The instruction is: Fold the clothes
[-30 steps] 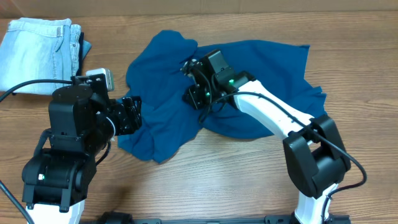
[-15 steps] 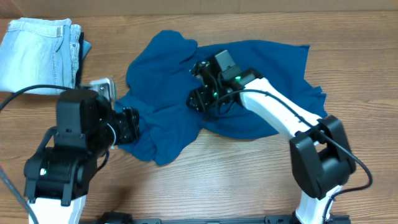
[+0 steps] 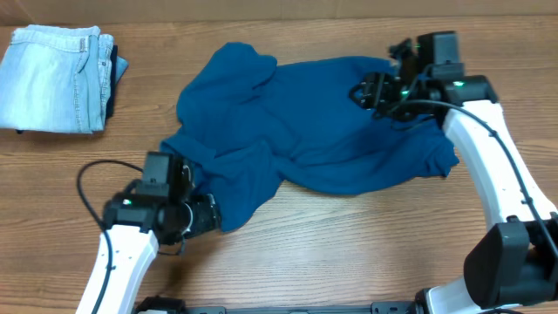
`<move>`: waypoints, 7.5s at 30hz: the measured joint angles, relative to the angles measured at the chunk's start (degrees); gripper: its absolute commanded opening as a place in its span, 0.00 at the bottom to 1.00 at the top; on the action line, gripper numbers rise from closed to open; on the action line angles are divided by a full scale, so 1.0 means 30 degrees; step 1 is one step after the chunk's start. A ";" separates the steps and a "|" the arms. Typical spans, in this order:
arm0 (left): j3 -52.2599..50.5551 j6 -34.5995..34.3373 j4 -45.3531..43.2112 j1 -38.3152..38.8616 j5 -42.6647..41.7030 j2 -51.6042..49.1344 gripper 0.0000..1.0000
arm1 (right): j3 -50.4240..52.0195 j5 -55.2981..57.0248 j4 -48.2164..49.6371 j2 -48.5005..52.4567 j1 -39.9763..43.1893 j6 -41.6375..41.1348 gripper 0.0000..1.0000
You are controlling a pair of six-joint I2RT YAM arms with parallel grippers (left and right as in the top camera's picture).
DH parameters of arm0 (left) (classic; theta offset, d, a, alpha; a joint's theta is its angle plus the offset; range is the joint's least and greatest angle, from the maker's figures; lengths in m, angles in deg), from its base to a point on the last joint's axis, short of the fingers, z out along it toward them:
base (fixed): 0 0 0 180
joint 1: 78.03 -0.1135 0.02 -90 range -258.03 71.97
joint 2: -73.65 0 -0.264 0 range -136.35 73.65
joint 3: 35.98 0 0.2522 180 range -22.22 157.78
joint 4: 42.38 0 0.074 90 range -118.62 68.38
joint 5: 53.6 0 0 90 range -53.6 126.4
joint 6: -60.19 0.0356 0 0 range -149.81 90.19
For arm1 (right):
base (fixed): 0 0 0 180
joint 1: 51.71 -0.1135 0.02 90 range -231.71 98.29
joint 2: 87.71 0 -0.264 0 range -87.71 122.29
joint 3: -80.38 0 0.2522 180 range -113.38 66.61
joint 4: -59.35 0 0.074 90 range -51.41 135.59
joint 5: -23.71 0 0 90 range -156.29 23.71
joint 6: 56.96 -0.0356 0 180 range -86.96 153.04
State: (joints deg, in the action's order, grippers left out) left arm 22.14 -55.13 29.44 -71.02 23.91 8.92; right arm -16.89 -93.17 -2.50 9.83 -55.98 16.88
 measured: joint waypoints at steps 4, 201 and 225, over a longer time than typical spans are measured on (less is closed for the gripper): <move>-0.2397 -0.0117 -0.3249 0.0000 -0.1311 -0.1042 0.70 | 0.0000 -0.0124 -0.0488 -0.0044 0.0532 -0.0102 0.67; -0.1996 -0.1078 -0.3417 -0.5013 0.3920 -0.5428 0.05 | 0.8036 0.7380 0.5238 0.0561 0.8663 0.0656 0.49; -0.1982 -0.1064 -0.3417 -0.5136 0.3978 -0.5428 0.06 | 0.9486 0.5391 0.0933 0.0561 0.8663 -0.0750 0.19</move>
State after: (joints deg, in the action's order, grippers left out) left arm 16.20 -58.32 19.19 -86.43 35.85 -7.36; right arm 11.57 -76.99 0.29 11.51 -29.99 14.63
